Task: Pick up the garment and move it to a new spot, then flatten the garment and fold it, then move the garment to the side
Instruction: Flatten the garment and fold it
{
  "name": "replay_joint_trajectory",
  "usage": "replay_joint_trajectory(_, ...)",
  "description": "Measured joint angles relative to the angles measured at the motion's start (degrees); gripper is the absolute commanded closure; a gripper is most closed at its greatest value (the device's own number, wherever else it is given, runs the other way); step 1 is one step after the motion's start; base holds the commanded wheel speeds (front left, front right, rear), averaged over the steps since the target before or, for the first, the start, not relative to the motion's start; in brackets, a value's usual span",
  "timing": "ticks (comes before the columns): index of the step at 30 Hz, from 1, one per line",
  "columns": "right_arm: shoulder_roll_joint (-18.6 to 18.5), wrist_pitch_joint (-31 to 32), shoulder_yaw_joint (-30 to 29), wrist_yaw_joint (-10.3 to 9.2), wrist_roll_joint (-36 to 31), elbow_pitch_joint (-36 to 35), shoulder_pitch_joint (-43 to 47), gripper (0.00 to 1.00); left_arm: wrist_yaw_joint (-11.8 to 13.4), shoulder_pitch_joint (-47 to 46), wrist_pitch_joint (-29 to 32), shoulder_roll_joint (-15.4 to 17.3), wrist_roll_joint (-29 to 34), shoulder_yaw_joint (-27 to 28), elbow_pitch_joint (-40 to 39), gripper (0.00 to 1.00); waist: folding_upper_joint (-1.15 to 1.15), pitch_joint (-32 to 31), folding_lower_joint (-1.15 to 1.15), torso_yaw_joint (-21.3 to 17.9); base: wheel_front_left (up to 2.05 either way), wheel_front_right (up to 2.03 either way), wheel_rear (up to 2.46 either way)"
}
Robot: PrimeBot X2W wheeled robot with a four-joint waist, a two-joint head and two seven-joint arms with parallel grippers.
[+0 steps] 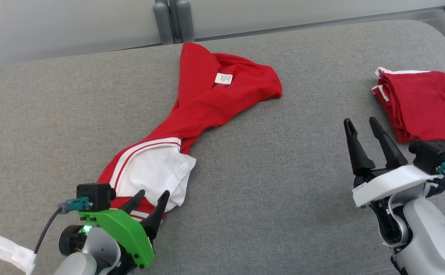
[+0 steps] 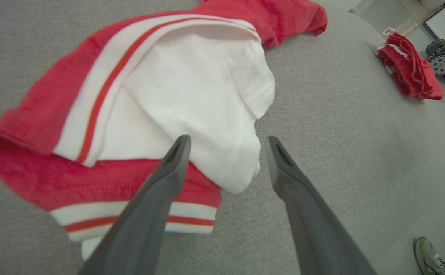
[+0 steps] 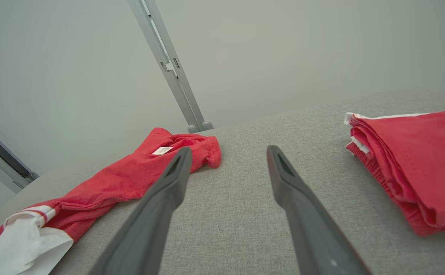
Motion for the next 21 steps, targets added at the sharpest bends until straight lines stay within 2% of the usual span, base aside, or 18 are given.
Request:
replay_joint_trajectory(6, 0.07, 0.33, 0.25, 0.0, -0.29, -0.04, -0.05, 0.0, 2.45, 0.6, 1.31, -0.22, -0.22, 0.26, 1.48, 0.0, 0.0, 0.21, 0.0, -0.13, 0.0, 0.0, 0.0)
replay_joint_trajectory(9, 0.0, 0.33, 0.08, 0.0, -0.29, 0.05, -0.04, 0.0, 1.98, 0.8, 1.58, -0.46, -0.9, -0.11, 1.62, 0.0, 0.0, 0.01, 0.0, -0.1, 0.0, 0.0, 0.0)
replay_joint_trajectory(10, 0.03, 0.35, 0.08, 0.0, -0.3, 0.12, -0.02, 0.0, 1.44, 0.79, 1.81, -0.57, -0.97, -0.48, 1.58, 0.13, 0.0, -0.07, 0.0, -0.08, 0.0, 0.0, 0.0)
replay_joint_trajectory(11, 0.03, 0.48, 0.04, 0.0, -0.3, 0.24, -0.01, 0.0, 0.76, 0.79, 1.71, -1.05, -1.31, -0.65, 1.53, 0.68, 0.0, -0.16, 0.0, -0.02, 0.0, 0.0, 0.0)
replay_joint_trajectory(12, 0.09, 0.48, 0.03, 0.0, -0.29, 0.3, 0.0, 0.0, 0.33, 0.73, 1.45, -1.68, -2.1, -0.64, 1.57, 1.0, 0.0, -0.26, 0.0, 0.08, 0.0, 0.0, 0.0)
replay_joint_trajectory(18, 0.27, 0.48, -0.27, 0.0, -0.3, 0.55, 0.05, 0.0, -1.27, -0.55, 0.76, -2.01, -2.19, -0.88, 2.08, 1.0, 0.0, -0.98, 0.0, 1.27, 0.0, 0.0, 0.0)
replay_joint_trajectory(21, 0.15, 0.47, -0.46, 0.0, -0.29, 0.68, 0.16, 0.0, -1.86, -0.39, 1.36, -0.81, -2.37, -0.93, 0.31, 1.0, 0.0, -1.45, 0.0, 2.3, 0.0, 0.0, 0.0)
